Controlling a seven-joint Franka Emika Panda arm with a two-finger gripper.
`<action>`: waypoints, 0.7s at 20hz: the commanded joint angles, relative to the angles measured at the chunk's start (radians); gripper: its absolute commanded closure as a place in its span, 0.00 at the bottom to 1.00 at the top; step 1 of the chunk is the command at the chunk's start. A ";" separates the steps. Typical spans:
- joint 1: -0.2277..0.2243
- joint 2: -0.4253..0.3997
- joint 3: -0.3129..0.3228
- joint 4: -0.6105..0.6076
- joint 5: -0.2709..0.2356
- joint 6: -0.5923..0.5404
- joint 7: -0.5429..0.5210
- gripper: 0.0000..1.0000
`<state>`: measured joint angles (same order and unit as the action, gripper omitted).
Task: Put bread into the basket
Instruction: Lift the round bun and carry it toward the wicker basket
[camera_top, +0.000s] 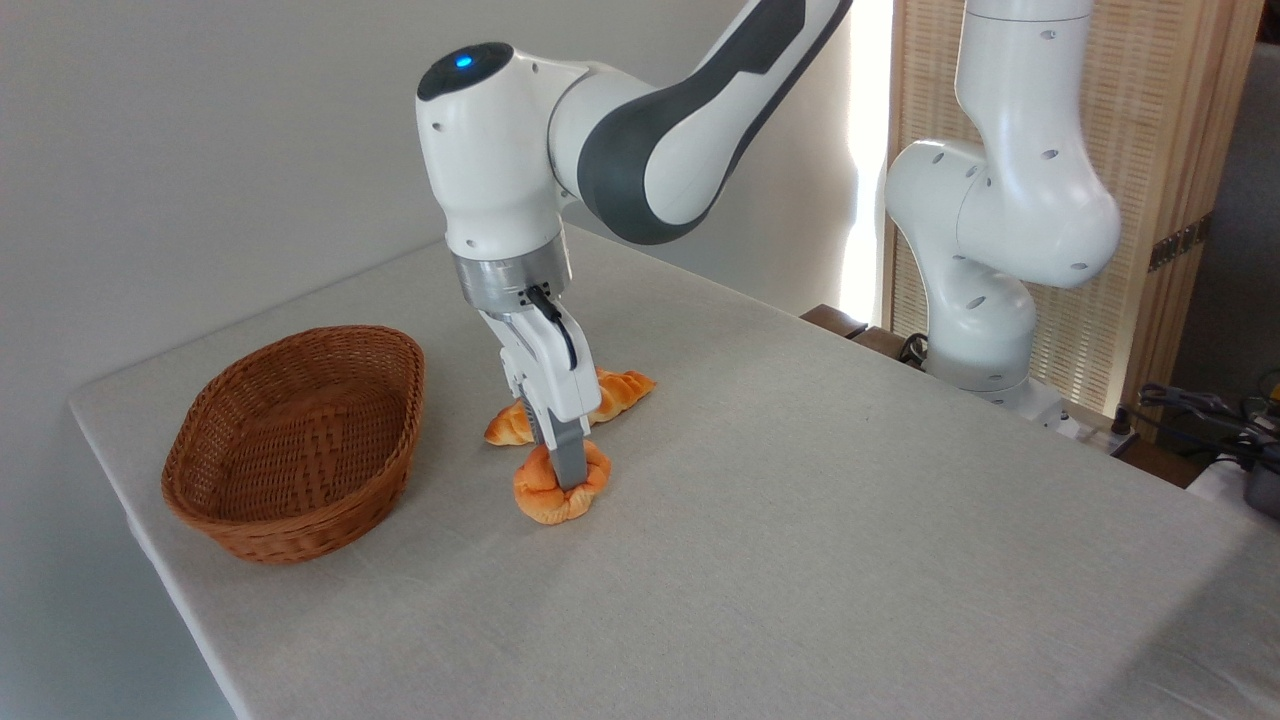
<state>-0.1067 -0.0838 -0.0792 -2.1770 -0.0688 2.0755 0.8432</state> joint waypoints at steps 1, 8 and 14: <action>-0.007 -0.001 0.015 0.075 -0.017 -0.035 0.019 0.90; -0.007 0.122 0.015 0.373 -0.158 -0.097 0.004 0.86; -0.008 0.389 -0.051 0.620 -0.192 -0.031 -0.168 0.79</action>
<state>-0.1070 0.0888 -0.0855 -1.7507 -0.2466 2.0075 0.7947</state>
